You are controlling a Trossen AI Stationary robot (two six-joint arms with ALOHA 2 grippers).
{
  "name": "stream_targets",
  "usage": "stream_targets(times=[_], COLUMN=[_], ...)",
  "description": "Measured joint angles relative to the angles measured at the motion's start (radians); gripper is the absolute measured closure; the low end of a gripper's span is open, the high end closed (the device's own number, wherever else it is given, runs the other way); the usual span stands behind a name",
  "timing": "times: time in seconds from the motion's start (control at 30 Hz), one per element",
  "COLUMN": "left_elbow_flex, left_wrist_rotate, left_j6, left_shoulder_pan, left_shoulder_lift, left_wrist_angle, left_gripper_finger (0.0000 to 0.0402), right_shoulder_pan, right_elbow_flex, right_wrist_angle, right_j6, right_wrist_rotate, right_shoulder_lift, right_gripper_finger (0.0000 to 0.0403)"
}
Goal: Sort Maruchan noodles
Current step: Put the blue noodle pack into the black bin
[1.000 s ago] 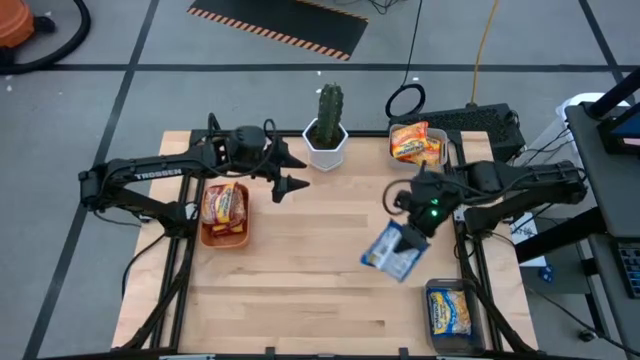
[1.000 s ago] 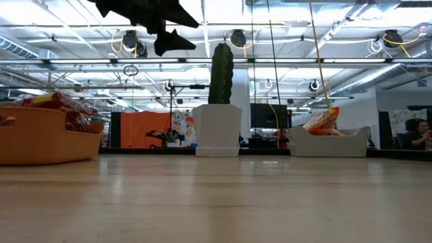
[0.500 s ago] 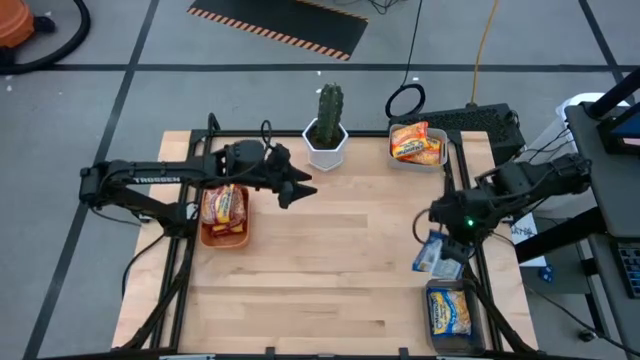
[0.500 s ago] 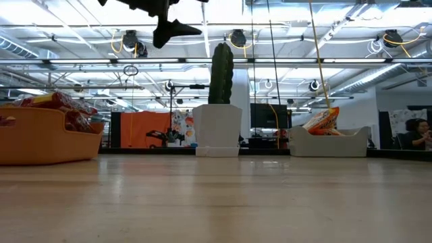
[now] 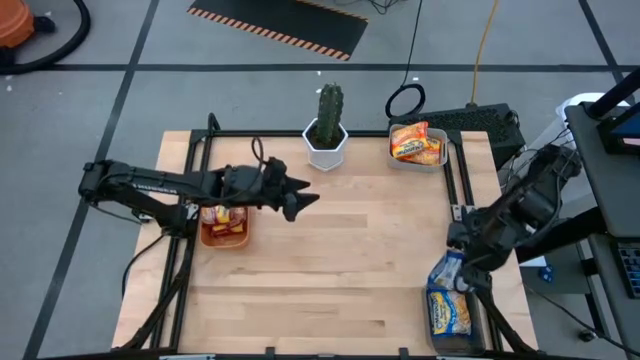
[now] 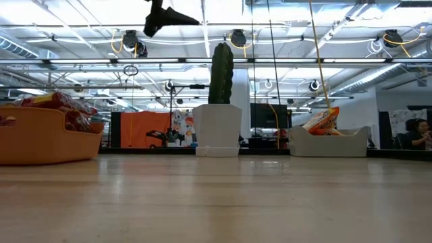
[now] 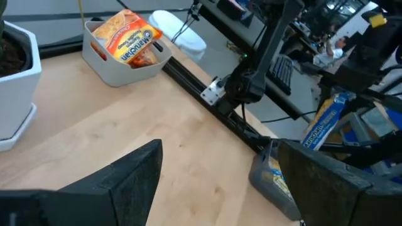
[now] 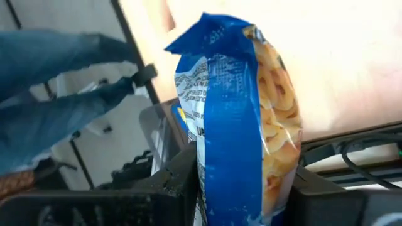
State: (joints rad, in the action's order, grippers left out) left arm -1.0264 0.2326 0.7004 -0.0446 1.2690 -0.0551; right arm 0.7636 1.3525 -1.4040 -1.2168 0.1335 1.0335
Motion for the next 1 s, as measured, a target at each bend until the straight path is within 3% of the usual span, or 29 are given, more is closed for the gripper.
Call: stream_targets(times=[0.33,0.8,1.0], left_elbow_flex=[0.000,0.000,0.000], left_wrist_rotate=[0.133,0.137,0.137], left_j6=[0.043,0.066,0.063], left_shoulder_pan=[-0.099,-0.115,-0.127], left_shoulder_lift=[0.000,0.000,0.001], left_wrist_angle=[-0.001,-0.029,-0.036], left_gripper_finger=[0.0085,0.0085,0.0085], right_shoulder_pan=[0.198,0.368,0.404], right_elbow_flex=[0.000,-0.006,-0.076], right_wrist_angle=[0.017,-0.031,-0.020], right_j6=[-0.134,-0.207,-0.210], right_wrist_rotate=[-0.039,-0.156,-0.183], right_shoulder_lift=[0.078,0.201,0.238], right_gripper_finger=[0.0291,0.0291,0.0291])
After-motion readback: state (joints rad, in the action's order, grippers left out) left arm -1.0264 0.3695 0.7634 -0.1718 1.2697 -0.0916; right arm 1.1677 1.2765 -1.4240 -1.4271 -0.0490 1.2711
